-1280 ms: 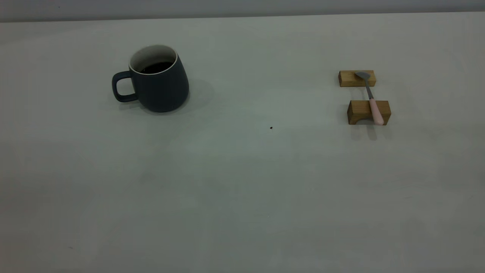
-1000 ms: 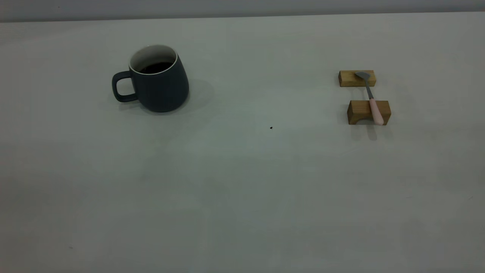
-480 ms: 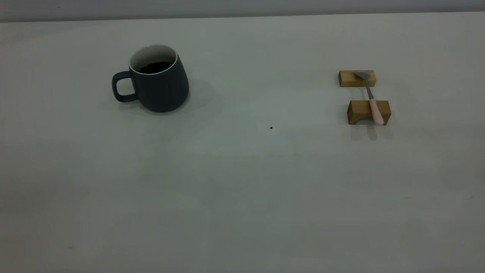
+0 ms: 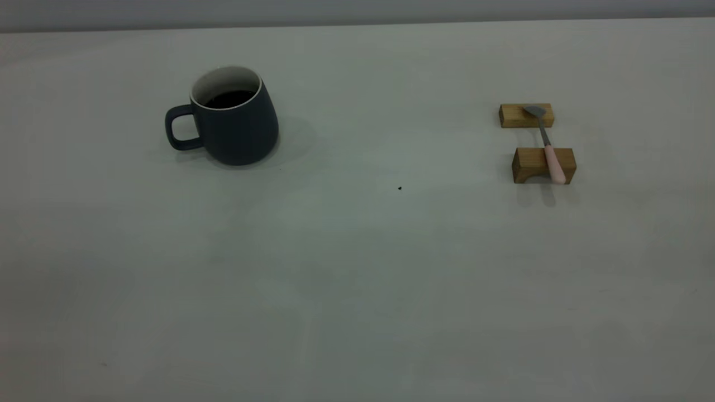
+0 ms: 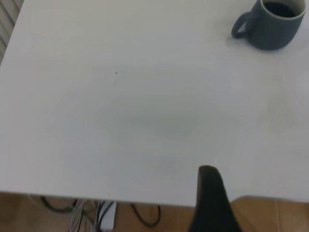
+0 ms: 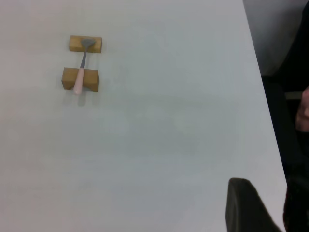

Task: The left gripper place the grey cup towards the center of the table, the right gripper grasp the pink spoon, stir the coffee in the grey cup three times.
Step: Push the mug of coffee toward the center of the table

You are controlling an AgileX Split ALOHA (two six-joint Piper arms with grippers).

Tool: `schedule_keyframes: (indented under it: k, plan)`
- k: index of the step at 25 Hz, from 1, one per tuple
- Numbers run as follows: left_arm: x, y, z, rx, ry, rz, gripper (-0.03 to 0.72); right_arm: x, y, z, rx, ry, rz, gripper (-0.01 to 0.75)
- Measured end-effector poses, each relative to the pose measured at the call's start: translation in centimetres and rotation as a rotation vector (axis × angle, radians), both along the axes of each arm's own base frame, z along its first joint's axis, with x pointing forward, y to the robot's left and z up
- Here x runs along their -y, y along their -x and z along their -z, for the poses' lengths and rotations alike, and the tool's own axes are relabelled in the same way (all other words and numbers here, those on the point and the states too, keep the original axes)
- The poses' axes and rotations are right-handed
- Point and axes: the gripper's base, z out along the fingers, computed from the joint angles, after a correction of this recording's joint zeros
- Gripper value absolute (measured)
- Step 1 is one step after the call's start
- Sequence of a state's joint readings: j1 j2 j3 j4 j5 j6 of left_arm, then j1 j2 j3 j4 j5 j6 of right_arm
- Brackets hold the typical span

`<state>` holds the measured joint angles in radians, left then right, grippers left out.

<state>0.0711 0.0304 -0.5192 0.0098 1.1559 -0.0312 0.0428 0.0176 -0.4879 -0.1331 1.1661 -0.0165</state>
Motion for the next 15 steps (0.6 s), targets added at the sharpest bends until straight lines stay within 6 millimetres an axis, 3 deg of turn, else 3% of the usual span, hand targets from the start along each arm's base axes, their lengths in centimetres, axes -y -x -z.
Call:
schedule_keyframes:
  k: [4,6,10,15]
  plan:
    - [-0.3,-2.0,-1.4,-0.092,-0.021,0.006,0.567,0.0,0.0,0.0,0.0,0.0,0.0,0.238]
    - [-0.5,-4.1,-1.8,-0.165,-0.042,0.022,0.567,0.0,0.0,0.0,0.0,0.0,0.0,0.238]
    - [-0.8,-9.2,-1.4,-0.279,-0.055,0.055,0.567,0.0,0.0,0.0,0.0,0.0,0.0,0.238]
    - [-1.2,-15.7,0.8,-0.349,-0.078,0.107,0.567,0.0,0.0,0.0,0.0,0.0,0.0,0.238]
